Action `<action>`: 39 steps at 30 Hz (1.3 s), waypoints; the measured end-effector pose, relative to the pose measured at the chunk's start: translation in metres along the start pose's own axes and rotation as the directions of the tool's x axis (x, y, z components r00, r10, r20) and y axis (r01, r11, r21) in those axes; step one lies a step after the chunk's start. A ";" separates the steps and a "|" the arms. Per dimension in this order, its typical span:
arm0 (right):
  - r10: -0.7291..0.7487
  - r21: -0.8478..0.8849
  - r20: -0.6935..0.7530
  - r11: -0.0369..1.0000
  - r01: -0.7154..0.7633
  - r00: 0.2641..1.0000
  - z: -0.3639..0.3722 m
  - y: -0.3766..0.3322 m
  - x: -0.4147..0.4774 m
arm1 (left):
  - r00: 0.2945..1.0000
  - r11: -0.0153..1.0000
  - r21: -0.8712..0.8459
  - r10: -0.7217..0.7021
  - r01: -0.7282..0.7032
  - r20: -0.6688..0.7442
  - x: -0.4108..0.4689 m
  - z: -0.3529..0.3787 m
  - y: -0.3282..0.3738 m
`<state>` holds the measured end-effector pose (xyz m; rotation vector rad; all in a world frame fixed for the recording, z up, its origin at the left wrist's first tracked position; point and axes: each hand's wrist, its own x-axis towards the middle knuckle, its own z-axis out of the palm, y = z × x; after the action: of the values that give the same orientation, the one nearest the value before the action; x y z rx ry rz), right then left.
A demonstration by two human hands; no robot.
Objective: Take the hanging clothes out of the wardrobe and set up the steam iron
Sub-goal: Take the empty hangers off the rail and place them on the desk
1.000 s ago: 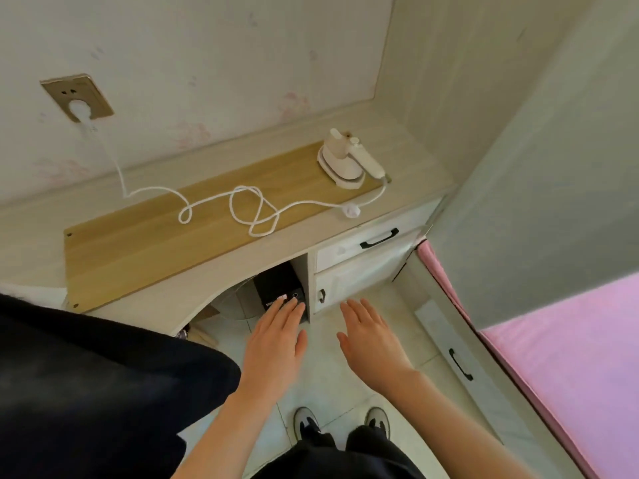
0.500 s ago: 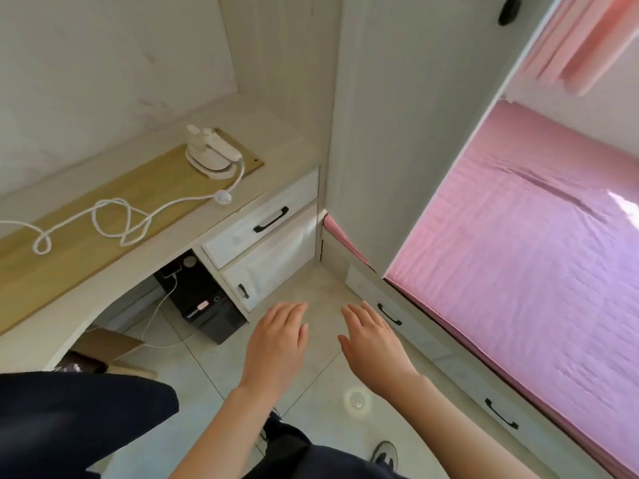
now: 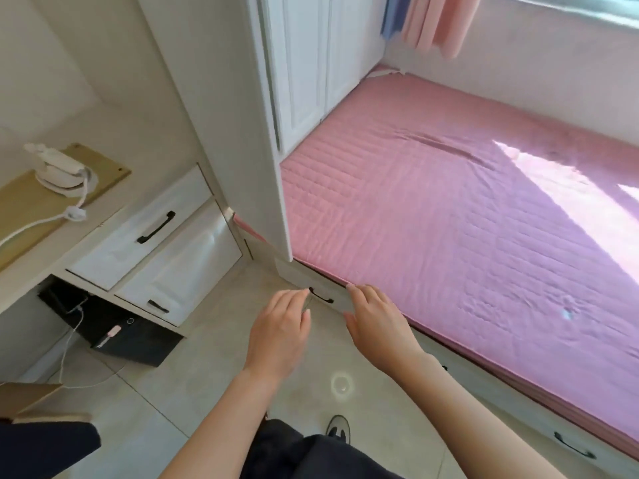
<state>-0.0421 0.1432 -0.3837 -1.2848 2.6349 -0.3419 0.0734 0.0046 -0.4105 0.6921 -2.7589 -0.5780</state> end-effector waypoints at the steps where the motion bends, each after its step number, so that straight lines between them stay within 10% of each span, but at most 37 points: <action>1: 0.013 0.006 -0.002 1.000 -0.013 1.000 -0.004 0.009 -0.001 | 1.000 1.000 -0.005 0.006 -0.006 0.005 0.005 0.003 0.009; 24: 0.085 0.031 -0.028 0.996 -0.084 0.996 -0.068 0.084 0.197 | 0.993 0.992 0.044 0.118 -0.119 0.020 0.251 0.004 0.025; 39: -0.140 0.002 -0.100 0.990 0.141 0.985 -0.129 0.093 0.387 | 0.945 0.986 0.026 -0.150 0.164 -0.289 0.432 -0.025 0.005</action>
<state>-0.3813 -0.0922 -0.3135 -1.4921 2.6259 -0.4500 -0.2923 -0.2127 -0.3293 0.9347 -2.4709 -0.4038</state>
